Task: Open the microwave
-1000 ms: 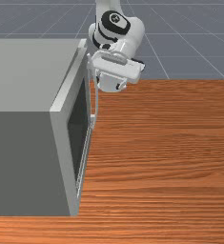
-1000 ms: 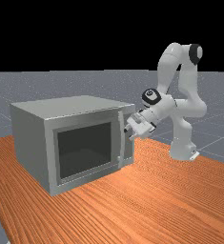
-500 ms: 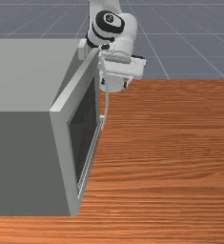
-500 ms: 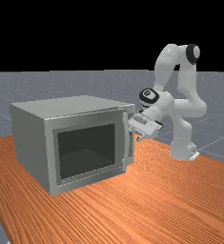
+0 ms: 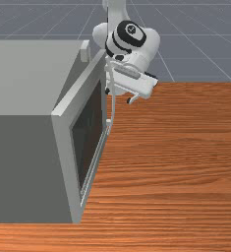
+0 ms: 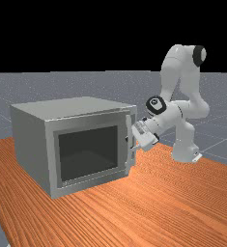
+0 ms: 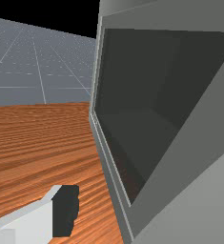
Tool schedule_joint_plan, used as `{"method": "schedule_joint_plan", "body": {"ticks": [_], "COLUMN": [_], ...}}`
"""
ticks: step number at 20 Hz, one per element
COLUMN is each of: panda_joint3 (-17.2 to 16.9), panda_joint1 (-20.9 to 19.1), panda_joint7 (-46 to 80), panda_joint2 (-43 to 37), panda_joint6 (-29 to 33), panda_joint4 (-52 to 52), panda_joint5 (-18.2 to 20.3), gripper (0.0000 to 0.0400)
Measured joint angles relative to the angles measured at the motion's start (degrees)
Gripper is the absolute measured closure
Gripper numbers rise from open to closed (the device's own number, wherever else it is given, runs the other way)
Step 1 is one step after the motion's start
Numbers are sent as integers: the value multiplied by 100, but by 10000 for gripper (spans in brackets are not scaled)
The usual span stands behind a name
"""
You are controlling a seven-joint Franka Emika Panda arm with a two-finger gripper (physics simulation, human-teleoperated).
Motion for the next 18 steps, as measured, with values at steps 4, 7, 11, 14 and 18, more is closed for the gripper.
{"method": "schedule_joint_plan", "body": {"ticks": [4, 7, 11, 14, 18], "panda_joint3": [488, 527, 648, 941, 892], "panda_joint1": [462, 354, 212, 707, 980], "panda_joint7": [12, 12, 12, -765, -996], "panda_joint2": [-30, -156, 558, 1678, 2636], "panda_joint6": [-1132, -673, -556, -1587, -1785], "panda_joint4": [-507, -562, 478, 1768, 2981], "panda_joint5": [-268, -467, -38, 2285, 3337], "gripper": [0, 4, 8, 31, 54]}}
